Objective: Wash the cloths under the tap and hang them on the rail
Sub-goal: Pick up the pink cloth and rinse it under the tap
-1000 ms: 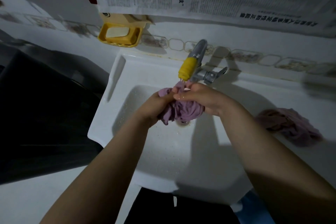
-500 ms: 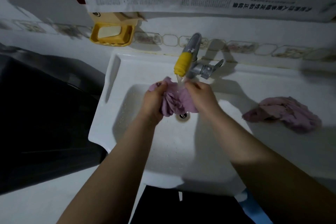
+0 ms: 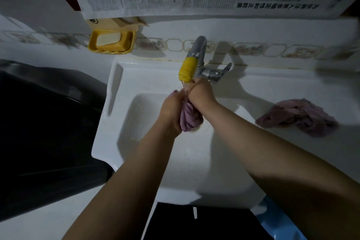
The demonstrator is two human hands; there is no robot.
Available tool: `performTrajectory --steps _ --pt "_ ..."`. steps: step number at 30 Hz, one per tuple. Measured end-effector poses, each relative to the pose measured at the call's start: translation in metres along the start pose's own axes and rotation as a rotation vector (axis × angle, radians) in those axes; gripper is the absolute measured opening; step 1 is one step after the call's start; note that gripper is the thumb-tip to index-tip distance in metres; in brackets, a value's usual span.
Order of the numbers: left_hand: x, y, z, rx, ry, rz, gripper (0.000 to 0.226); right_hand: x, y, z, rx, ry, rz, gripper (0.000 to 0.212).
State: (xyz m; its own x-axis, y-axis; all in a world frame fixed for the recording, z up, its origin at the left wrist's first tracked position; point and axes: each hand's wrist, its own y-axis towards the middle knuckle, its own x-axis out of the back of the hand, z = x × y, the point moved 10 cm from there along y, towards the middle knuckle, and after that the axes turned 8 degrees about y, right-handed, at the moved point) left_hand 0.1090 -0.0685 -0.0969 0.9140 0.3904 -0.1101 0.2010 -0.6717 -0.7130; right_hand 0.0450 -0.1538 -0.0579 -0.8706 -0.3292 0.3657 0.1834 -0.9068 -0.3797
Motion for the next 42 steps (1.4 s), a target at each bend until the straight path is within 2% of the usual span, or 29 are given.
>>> performTrajectory --steps 2,4,7,9,11,13,14,16,18,21,24,26,28,31,32,34,35,36,37,39,42 --pt "-0.004 -0.002 -0.005 -0.049 -0.045 0.082 0.016 -0.002 0.013 -0.021 -0.168 0.182 0.031 0.043" --pt "0.004 -0.003 -0.013 -0.108 -0.071 0.152 0.018 -0.016 0.015 -0.042 -0.307 0.453 0.164 0.042" --pt "0.023 -0.004 -0.011 -0.176 0.006 0.221 0.027 -0.025 0.004 -0.044 -0.342 0.660 0.378 0.037" --pt "0.030 -0.005 0.001 -0.122 -0.029 0.217 0.036 -0.024 -0.002 -0.039 -0.305 0.749 0.406 0.026" --pt "0.028 -0.005 0.009 -0.082 -0.097 0.206 0.040 -0.021 -0.005 -0.029 -0.187 0.667 0.349 0.007" --pt "0.028 0.001 0.009 -0.066 -0.148 0.128 0.029 -0.022 -0.016 -0.020 -0.019 0.319 0.241 0.031" --pt "0.027 0.003 0.010 -0.039 -0.156 0.073 0.028 -0.023 -0.023 -0.012 0.078 0.139 0.189 0.037" --pt "0.021 0.006 0.012 0.013 -0.168 -0.003 0.033 -0.024 -0.042 0.011 0.236 -0.145 0.119 0.036" --pt "0.010 0.000 0.007 0.005 -0.168 -0.051 0.031 -0.014 -0.036 0.017 0.214 -0.267 0.063 0.040" --pt "0.005 -0.006 -0.001 -0.011 -0.205 -0.126 0.016 0.008 -0.007 0.007 0.035 -0.193 -0.003 0.039" --pt "0.016 0.004 -0.013 -0.047 -0.177 -0.127 0.029 -0.008 -0.020 0.005 0.078 -0.173 -0.010 0.040" --pt "0.017 0.009 -0.007 -0.007 -0.144 -0.088 0.036 -0.009 -0.027 0.002 0.118 -0.193 -0.038 0.041" --pt "0.009 0.005 -0.001 0.013 -0.144 -0.016 0.026 -0.001 -0.009 -0.015 0.054 -0.243 -0.024 0.035" --pt "-0.001 -0.009 0.003 0.036 -0.123 0.149 0.020 0.003 0.018 -0.047 -0.071 -0.301 0.151 0.023" --pt "0.001 -0.013 0.000 0.036 -0.107 0.193 0.021 0.004 0.021 -0.047 -0.055 -0.199 0.170 0.023" --pt "0.009 -0.013 -0.003 0.043 -0.140 0.238 0.031 -0.002 0.014 -0.034 -0.012 0.251 0.227 0.027" --pt "0.014 -0.010 -0.004 0.055 -0.179 0.242 0.036 -0.013 0.004 -0.029 -0.046 0.431 0.314 0.027" --pt "0.015 -0.008 -0.005 0.070 -0.194 0.252 0.037 -0.028 -0.004 -0.030 -0.077 0.534 0.415 0.033" --pt "0.014 -0.007 -0.008 0.086 -0.195 0.277 0.035 -0.041 -0.010 -0.033 -0.094 0.512 0.489 0.046" --pt "0.011 -0.010 -0.016 0.105 -0.132 0.341 0.026 -0.053 -0.019 -0.037 -0.039 0.333 0.543 0.068" --pt "0.004 -0.017 -0.023 0.137 0.035 0.445 0.034 -0.056 -0.025 -0.043 0.082 0.274 0.558 0.075"
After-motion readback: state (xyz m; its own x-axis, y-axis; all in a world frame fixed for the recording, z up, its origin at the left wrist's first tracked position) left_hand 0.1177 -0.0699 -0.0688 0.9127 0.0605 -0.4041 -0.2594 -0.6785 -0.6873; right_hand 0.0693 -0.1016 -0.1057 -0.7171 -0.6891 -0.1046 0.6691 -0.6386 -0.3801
